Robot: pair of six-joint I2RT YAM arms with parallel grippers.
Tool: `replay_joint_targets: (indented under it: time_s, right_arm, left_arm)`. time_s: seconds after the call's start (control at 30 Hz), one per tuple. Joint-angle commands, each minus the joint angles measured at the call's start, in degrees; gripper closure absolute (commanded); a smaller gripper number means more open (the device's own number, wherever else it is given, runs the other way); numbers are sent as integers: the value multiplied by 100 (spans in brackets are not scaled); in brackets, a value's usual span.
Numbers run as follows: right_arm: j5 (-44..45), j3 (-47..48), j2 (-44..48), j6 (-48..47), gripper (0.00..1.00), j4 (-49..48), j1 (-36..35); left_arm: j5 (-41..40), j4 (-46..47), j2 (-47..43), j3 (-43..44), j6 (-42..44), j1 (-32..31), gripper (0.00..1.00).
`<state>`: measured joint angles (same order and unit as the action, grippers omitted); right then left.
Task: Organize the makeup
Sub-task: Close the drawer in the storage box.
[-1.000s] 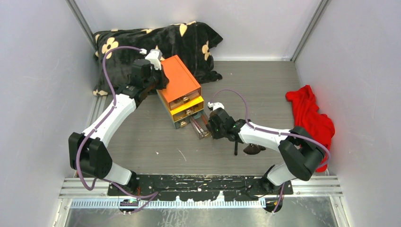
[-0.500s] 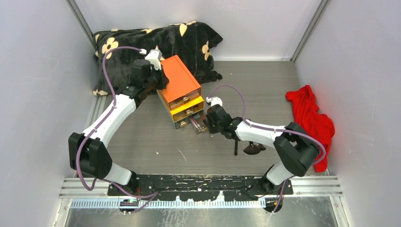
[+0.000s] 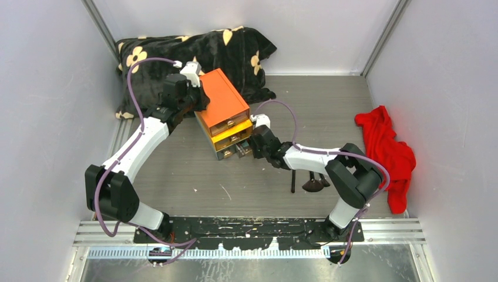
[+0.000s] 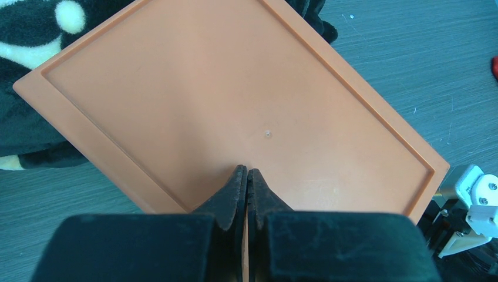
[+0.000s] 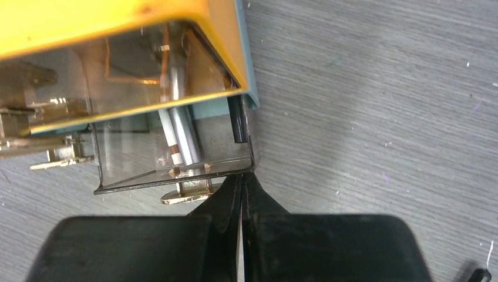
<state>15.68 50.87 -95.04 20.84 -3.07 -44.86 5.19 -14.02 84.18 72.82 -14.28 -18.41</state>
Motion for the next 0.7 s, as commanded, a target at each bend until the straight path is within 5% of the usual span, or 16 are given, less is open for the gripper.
replay_joint_targets:
  time_s: [0.0,0.5,0.67]
  right_arm:
    - [176,323,-165,-121,99,-880,-1]
    - [329,920,-839,-364,96,-1528,39]
    - [540,849,-676,-300,79,-1258,39]
  left_arm:
    - [-60,-566,-15,-197,134,-24,100]
    - [-172,-692,-165,-207,224,-29,100]
    - [-176,-703,-101,-170,188,-26,100]
